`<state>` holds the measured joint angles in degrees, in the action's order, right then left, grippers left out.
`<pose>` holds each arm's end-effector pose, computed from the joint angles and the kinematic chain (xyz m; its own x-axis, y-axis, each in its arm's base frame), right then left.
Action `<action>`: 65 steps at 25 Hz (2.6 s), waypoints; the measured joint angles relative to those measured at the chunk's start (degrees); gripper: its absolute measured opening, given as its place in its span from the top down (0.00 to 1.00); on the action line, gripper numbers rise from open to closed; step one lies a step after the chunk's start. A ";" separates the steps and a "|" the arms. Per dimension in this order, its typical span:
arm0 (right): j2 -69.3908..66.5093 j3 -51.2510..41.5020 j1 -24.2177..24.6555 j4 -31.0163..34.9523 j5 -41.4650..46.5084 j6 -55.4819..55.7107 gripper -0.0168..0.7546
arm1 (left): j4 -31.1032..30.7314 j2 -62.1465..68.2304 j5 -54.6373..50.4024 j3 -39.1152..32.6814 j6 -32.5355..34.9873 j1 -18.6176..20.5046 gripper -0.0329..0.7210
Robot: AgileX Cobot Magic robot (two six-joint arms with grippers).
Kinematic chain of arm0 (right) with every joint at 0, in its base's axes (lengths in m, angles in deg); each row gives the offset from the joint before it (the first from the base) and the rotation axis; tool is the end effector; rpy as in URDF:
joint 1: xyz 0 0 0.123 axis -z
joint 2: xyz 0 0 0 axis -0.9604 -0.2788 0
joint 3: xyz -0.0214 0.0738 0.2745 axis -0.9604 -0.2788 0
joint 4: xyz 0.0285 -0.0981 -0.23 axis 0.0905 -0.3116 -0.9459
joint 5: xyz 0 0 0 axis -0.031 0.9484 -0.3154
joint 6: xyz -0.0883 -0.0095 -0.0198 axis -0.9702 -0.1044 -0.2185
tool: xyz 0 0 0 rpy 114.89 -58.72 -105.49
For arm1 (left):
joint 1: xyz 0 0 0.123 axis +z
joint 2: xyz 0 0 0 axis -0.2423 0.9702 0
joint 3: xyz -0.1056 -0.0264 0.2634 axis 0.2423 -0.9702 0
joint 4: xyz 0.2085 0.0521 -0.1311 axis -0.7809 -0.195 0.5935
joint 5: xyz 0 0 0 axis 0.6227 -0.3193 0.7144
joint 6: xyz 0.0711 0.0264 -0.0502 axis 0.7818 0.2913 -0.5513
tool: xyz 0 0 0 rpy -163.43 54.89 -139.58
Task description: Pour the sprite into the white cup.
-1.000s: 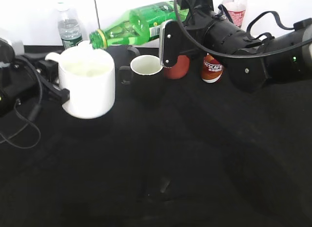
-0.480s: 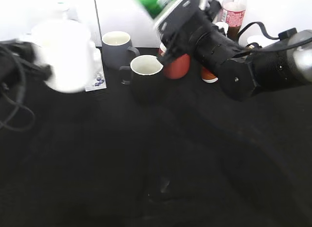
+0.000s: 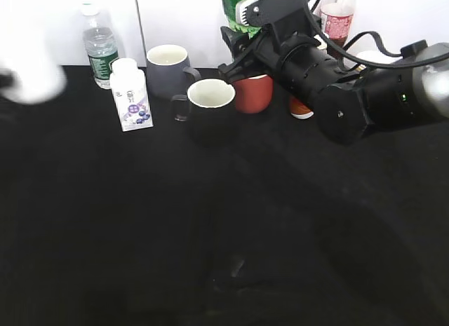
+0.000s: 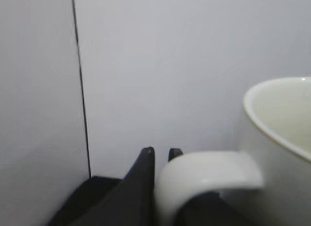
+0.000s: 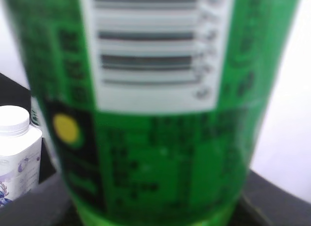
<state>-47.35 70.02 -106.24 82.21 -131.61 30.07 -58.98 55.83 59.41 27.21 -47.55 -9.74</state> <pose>0.3612 0.2211 0.1954 0.1386 -0.1967 -0.9706 -0.4491 0.8610 -0.2386 0.3720 0.0331 0.1435 0.0099 -0.0252 -0.9996 -0.1311 0.9910 -0.0263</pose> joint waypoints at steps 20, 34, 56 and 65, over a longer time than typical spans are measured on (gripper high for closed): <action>0.00 0.00 0.72 5.99 0.05 4.77 0.48 | -5.38 11.85 3.47 2.03 -5.35 -0.12 0.45; -11.34 -9.63 24.04 0.12 -11.65 18.01 0.48 | -12.50 -11.10 -0.66 -15.23 -5.35 -9.07 0.45; 15.25 -6.40 24.04 -3.02 84.76 18.22 0.21 | -17.43 -22.81 -95.63 -1.24 -16.99 -20.89 0.36; 56.53 -5.41 24.04 -1.20 107.92 15.28 0.21 | -7.51 -58.94 -124.41 3.13 -6.51 -21.89 0.35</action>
<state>9.18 64.61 -82.20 81.00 -23.69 45.35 -66.48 -3.11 -65.01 30.34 -54.06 -31.63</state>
